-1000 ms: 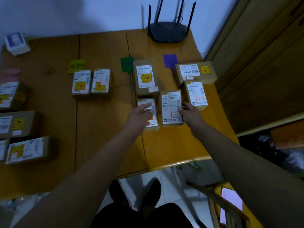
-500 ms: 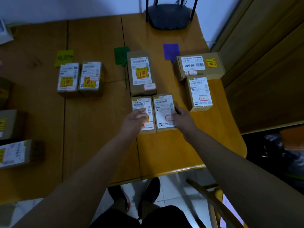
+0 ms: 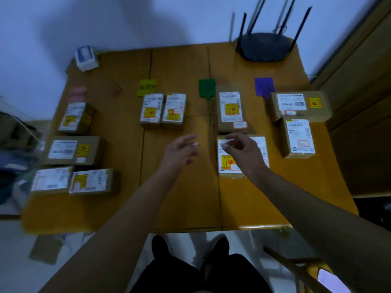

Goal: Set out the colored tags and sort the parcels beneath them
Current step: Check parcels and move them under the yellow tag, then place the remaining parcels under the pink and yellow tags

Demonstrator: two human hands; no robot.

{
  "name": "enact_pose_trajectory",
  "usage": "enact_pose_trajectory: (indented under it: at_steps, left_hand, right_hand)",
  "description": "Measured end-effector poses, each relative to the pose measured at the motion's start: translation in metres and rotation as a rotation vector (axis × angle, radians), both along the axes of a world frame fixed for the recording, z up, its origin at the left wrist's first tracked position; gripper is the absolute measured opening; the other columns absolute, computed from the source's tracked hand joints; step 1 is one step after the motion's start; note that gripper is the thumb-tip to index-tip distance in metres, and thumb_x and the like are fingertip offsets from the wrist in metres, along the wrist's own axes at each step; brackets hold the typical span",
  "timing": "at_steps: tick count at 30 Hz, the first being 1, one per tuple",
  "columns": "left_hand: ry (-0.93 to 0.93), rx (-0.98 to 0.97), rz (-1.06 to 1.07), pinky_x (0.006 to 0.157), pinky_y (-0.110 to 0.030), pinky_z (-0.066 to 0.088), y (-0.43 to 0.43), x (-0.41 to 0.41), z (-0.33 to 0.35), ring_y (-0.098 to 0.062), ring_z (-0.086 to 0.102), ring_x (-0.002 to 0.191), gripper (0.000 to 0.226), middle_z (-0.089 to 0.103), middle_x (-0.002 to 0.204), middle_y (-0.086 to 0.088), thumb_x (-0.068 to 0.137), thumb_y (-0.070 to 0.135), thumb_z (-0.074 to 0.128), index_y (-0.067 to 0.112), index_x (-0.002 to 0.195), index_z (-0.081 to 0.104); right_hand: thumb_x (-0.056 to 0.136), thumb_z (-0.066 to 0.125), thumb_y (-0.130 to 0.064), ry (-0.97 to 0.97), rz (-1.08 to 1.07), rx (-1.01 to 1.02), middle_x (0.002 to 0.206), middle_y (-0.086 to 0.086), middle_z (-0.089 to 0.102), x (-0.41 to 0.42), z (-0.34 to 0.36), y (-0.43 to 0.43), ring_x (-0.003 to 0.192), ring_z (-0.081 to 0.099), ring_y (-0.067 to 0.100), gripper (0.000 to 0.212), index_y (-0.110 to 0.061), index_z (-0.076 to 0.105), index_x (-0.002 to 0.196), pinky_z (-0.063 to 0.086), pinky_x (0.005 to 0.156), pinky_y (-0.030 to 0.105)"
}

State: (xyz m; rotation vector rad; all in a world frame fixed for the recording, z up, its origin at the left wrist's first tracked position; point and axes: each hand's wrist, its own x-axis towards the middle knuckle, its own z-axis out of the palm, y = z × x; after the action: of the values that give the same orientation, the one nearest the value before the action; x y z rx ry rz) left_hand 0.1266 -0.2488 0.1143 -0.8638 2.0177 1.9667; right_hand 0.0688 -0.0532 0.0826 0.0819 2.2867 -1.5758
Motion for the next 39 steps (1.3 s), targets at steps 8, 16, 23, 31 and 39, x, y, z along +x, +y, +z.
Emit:
enact_pose_trajectory:
  at_steps: [8, 16, 23, 31, 39]
  left_hand:
    - [0.019, -0.052, 0.059, 0.088, -0.039, 0.053, -0.139, 0.065, 0.013, -0.018, 0.071, 0.101, 0.031, 0.073, 0.121, -0.006, 0.099, 0.024, 0.066, 0.026, 0.129, 0.067]
    - [-0.068, -0.162, 0.140, 0.079, -0.028, 0.054, -0.318, 0.151, -0.019, -0.017, 0.070, 0.107, 0.025, 0.074, 0.115, 0.002, 0.097, 0.020, 0.068, 0.033, 0.117, 0.072]
    - [-0.044, -0.774, -0.463, 0.106, -0.038, 0.040, -0.406, 0.169, -0.063, -0.022, 0.045, 0.133, 0.076, 0.051, 0.147, -0.001, 0.081, 0.036, 0.081, 0.030, 0.149, 0.048]
    - [0.066, -1.118, -0.876, 0.110, -0.047, 0.034, -0.403, 0.162, -0.099, -0.029, 0.034, 0.136, 0.094, 0.042, 0.148, -0.003, 0.072, 0.049, 0.073, 0.024, 0.155, 0.036]
    - [-0.005, -0.481, -0.276, 0.109, -0.048, 0.035, -0.383, 0.154, -0.055, -0.019, 0.040, 0.127, 0.092, 0.039, 0.125, 0.004, 0.053, 0.063, 0.080, 0.031, 0.132, 0.047]
  right_hand:
    - [0.095, 0.075, -0.032, -0.117, 0.273, -0.041, 0.104, 0.015, 0.074, 0.048, 0.024, -0.168, 0.102, 0.072, 0.032, 0.026, -0.019, 0.072, 0.117, 0.058, 0.092, 0.056]
    - [0.096, 0.074, -0.035, -0.292, 0.361, 0.142, 0.137, 0.006, 0.059, 0.105, -0.001, -0.312, 0.117, 0.061, 0.027, 0.059, -0.024, 0.051, 0.149, 0.053, 0.094, 0.044]
    - [0.078, 0.093, -0.030, -0.326, 0.449, 0.264, 0.169, 0.008, 0.023, 0.137, -0.045, -0.377, 0.152, 0.034, 0.035, 0.117, -0.028, 0.018, 0.167, 0.042, 0.117, 0.054]
    - [0.071, 0.095, -0.024, -0.021, 0.651, 0.545, 0.164, 0.008, 0.034, 0.145, -0.066, -0.375, 0.147, 0.039, 0.035, 0.113, -0.026, 0.030, 0.164, 0.040, 0.117, 0.055]
    - [0.092, 0.075, -0.049, -0.047, 0.422, 0.104, 0.169, -0.007, 0.020, 0.126, -0.010, -0.353, 0.142, 0.046, 0.021, 0.102, -0.042, 0.005, 0.166, 0.049, 0.109, 0.049]
